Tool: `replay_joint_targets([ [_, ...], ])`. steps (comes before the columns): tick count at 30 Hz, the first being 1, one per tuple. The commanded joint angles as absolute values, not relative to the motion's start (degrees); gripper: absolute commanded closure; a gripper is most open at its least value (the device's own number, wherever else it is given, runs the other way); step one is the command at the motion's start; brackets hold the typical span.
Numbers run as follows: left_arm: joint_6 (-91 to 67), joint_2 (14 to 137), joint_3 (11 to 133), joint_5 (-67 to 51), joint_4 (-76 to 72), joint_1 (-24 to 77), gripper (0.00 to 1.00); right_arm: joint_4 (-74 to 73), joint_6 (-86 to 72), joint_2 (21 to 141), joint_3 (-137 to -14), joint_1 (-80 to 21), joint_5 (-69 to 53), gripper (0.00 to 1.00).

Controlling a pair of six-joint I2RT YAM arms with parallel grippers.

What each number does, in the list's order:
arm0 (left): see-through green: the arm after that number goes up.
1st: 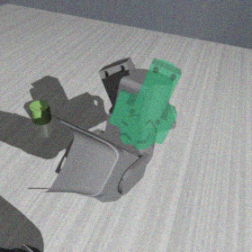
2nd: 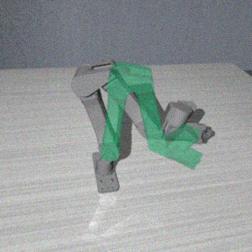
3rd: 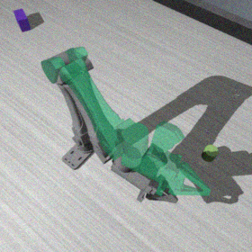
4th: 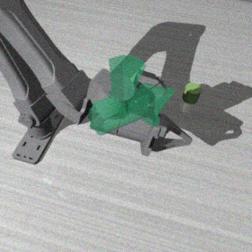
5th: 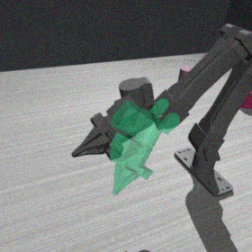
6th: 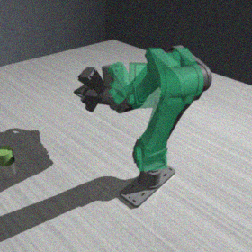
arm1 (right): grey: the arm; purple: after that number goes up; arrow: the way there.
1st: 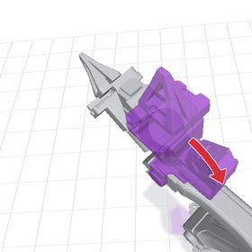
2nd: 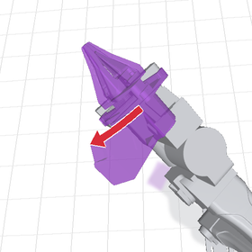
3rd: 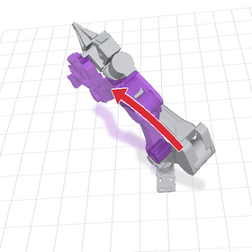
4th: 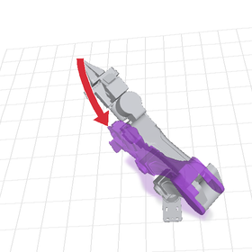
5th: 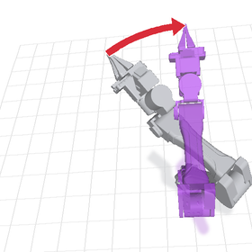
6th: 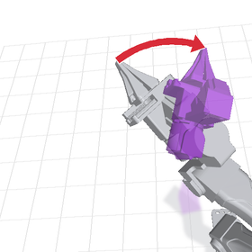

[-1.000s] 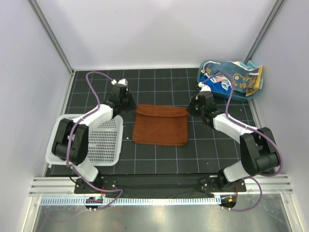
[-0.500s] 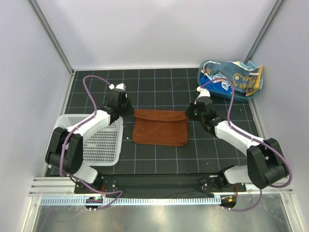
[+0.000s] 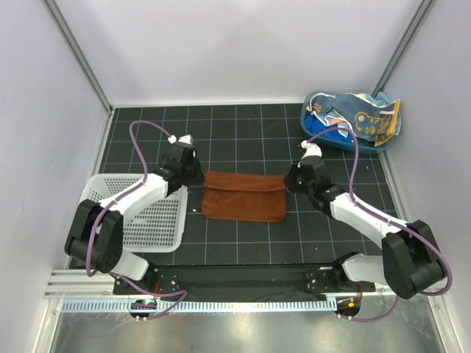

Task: Fold and stack the towels
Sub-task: Fold the towel

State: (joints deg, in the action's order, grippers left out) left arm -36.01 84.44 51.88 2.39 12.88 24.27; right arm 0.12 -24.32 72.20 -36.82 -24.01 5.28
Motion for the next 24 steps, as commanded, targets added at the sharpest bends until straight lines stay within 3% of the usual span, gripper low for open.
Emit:
replay_joint_targets([
  [1,-35.7,82.3,51.1,5.3,13.9,24.6,1.00,0.9,-24.9,69.9,-35.7,-24.3,7.9,0.99],
  [24,-35.0,79.3,49.5,6.2,17.0,25.9,1.00,0.4,-26.7,65.0,-31.7,-25.9,9.1,0.99],
])
